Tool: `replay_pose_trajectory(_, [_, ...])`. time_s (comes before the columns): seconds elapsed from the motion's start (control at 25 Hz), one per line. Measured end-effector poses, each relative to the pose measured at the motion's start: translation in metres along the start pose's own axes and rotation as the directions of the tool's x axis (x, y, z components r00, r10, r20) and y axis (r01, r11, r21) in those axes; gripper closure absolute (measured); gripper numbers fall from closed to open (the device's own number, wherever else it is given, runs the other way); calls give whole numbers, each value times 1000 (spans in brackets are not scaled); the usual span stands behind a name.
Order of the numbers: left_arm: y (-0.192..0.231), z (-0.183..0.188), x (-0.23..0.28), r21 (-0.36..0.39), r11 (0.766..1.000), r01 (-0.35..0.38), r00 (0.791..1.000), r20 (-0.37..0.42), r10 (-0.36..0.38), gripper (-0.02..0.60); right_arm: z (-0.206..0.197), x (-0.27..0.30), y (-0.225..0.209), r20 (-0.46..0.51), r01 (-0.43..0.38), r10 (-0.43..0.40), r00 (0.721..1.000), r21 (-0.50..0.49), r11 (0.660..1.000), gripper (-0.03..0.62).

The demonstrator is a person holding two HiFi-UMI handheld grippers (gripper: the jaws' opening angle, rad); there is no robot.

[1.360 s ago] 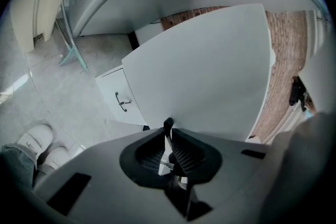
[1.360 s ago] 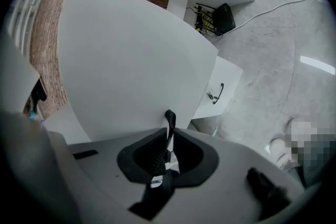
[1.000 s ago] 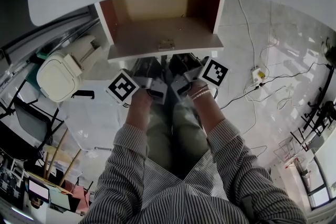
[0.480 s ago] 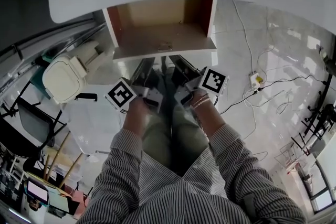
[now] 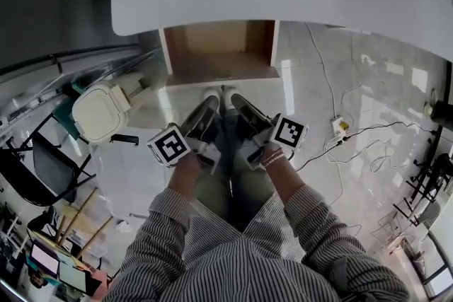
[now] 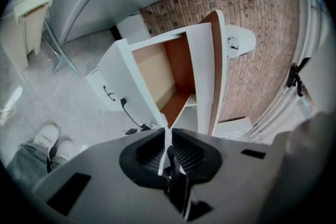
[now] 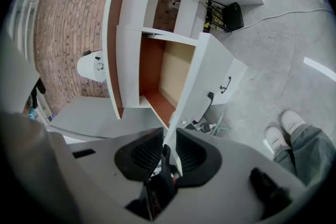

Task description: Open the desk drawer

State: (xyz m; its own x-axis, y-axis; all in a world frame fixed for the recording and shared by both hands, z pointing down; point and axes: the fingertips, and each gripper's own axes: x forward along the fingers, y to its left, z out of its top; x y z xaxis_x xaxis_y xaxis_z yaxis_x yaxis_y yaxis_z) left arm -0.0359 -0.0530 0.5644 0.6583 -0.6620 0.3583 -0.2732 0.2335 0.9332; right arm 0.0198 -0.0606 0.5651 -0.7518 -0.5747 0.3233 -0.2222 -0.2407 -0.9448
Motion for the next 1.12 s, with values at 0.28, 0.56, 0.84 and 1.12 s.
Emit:
replay_pose_trajectory(0.28, [-62, 11, -16, 57, 996, 72, 997, 21, -73, 537, 13, -14, 68, 37, -94, 97, 995, -79, 992, 560])
replay_pose_trajectory(0.56, [-136, 13, -28, 246, 956, 159, 987, -31, -156, 548, 28, -30, 139, 57, -144, 158, 986, -195, 970, 572])
replay_pose_trajectory(0.84, [-211, 30, -35, 337, 911, 237, 970, -38, -238, 549, 42, -53, 212, 84, -212, 246, 966, -293, 932, 572])
replay_pose_trajectory(1.12, [-280, 38, -39, 525, 796, 300, 953, -132, -272, 554, 39, -61, 266, 20, -211, 242, 970, -424, 881, 572])
